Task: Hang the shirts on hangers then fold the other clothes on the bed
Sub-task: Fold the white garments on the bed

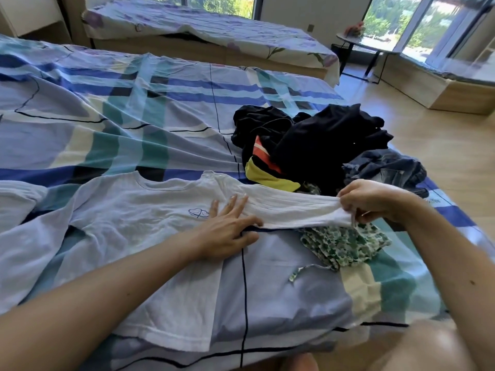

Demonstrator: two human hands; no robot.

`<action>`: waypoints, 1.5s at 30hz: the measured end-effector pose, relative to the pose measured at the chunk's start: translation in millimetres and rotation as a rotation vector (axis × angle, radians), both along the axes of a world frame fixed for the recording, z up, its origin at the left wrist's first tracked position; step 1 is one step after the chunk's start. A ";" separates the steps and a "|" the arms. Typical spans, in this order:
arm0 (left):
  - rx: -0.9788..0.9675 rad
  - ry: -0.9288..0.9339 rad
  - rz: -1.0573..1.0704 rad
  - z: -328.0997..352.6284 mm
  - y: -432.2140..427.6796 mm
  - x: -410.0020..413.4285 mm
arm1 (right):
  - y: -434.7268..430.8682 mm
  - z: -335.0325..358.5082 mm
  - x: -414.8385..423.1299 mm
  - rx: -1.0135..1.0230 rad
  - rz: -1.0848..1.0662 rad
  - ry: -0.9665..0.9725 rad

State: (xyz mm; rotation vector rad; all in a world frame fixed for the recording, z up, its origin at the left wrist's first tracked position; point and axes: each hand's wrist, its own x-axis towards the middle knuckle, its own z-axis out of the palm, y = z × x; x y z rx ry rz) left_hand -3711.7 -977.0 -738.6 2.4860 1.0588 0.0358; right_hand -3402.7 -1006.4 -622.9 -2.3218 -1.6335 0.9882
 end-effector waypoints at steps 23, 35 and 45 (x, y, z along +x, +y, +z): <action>-0.562 -0.983 1.023 96.7 29.7 -127.2 | 49.3 0.5 -233.8 0.454 0.223 0.754; 0.059 0.015 0.936 52.3 38.8 -176.0 | 59.0 -56.2 -218.4 0.373 0.346 -0.043; 0.122 0.178 0.672 34.2 23.9 -154.6 | 59.7 -73.7 -204.8 -0.064 -0.031 0.491</action>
